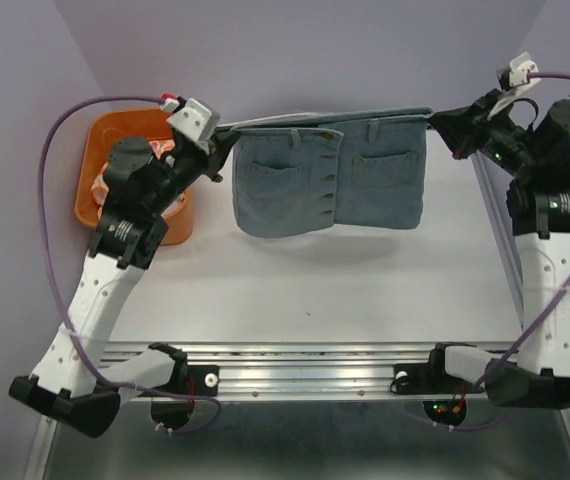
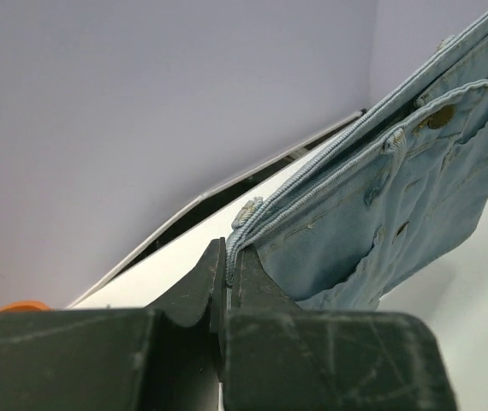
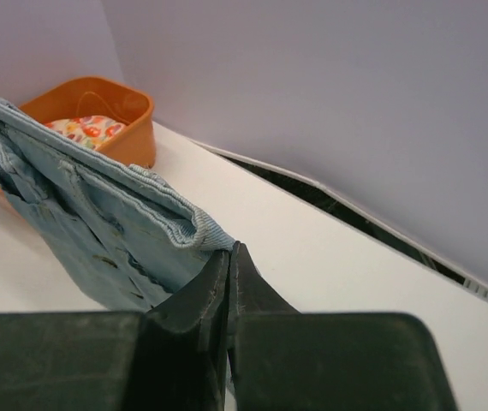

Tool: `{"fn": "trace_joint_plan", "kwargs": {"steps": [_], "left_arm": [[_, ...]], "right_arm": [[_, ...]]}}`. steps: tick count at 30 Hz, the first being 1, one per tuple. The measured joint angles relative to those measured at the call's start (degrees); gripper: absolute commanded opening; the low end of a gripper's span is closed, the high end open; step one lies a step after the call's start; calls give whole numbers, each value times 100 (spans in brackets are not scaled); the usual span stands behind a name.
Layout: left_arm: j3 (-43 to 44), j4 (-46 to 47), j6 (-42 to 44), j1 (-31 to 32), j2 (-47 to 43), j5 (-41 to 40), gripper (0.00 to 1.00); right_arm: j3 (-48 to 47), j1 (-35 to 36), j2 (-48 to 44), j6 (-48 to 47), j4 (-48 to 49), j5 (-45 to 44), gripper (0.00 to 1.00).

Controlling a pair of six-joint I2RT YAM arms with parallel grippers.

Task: Fold and stack the skirts
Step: Flatten the skirt out

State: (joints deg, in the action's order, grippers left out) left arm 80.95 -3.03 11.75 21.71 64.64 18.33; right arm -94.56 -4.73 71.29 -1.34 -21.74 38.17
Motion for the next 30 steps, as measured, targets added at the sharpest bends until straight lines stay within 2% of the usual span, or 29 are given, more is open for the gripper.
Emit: {"fn": "trace_joint_plan", "kwargs": {"steps": [5,10,12,15,17,18,19,20,21,22,23,25,27,30], "left_arm": [[-273,-273,-280,33,-1078,321,0],[-468,-367,-629,33,-1158,442,0],[-516,-372,-789,31,-920,420,0],[-424,-337,-1040,31,-133,262,0],[-44,-356,-1198,31,811,83,3],[105,-365,-1244,31,1274,13,18],[299,-387,-1268,33,1832,-74,63],[452,-378,-1294,44,2262,-138,89],[634,-463,-1305,48,2660,-225,99],[916,-627,-1285,50,3091,-372,99],[1335,-807,-1305,26,3600,-553,98],[2094,-1069,-1287,-20,4332,-855,98],[2527,-1202,-1274,-79,4706,-1032,98],[2481,-1366,-1266,-275,4640,-1128,98]], "right_arm": [[177,15,-1165,-37,-245,92,1],[496,15,-1537,-31,-155,50,1],[817,13,-1331,-11,-63,-44,1],[1198,13,-385,20,103,-330,1],[1255,11,348,33,264,-557,1],[1257,-7,822,46,352,-649,1],[1250,-15,1338,57,448,-782,19],[1244,-17,1613,52,474,-850,29],[1095,-17,2055,35,372,-997,42],[791,-20,2546,44,219,-1198,64],[439,-33,2999,4,122,-1392,80],[-474,-101,3928,-28,-136,-1770,81],[-1257,-153,4476,-173,-540,-2061,83],[-1561,-214,4542,-363,-905,-2190,82]]}}
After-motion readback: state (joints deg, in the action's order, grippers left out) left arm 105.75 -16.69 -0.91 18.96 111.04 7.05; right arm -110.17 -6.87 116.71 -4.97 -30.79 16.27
